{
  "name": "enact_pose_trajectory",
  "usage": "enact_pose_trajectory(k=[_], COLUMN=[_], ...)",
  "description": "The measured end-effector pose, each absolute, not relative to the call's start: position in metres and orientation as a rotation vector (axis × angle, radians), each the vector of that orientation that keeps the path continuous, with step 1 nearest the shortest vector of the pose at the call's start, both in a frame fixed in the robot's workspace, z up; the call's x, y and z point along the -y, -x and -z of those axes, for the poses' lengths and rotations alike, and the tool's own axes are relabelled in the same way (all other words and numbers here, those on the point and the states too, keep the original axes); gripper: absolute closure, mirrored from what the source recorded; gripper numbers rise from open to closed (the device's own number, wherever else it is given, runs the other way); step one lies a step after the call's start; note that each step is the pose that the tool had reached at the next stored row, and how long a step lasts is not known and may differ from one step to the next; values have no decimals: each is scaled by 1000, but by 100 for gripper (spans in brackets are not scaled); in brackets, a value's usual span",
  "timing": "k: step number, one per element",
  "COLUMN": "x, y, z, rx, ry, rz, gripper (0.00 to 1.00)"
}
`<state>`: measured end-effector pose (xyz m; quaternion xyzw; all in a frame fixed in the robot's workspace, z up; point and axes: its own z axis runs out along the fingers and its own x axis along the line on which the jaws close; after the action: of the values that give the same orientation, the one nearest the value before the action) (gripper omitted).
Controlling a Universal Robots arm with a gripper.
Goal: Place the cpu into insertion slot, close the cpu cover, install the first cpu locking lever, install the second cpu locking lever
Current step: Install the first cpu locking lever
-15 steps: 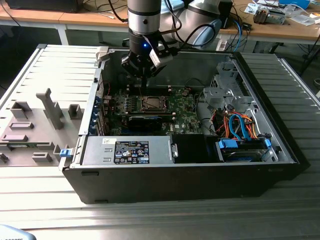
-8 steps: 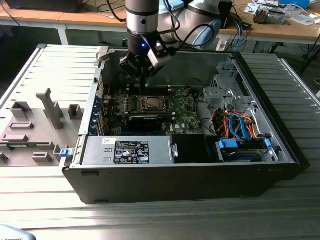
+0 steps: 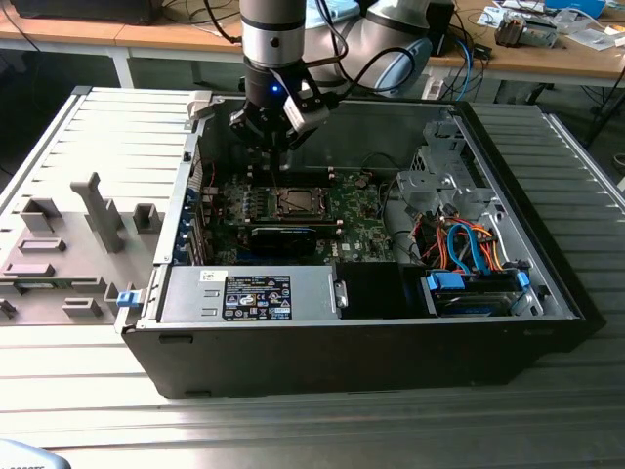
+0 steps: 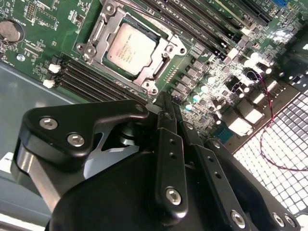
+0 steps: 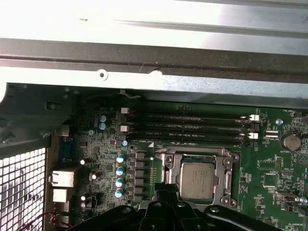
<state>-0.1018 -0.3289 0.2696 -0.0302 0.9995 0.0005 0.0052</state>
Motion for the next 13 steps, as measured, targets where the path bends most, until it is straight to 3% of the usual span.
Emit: enact_pose_trajectory(k=[13], x=[329], y=[109], z=[-269], rx=[-3130], ry=[95], rz=[-2], gripper=[89])
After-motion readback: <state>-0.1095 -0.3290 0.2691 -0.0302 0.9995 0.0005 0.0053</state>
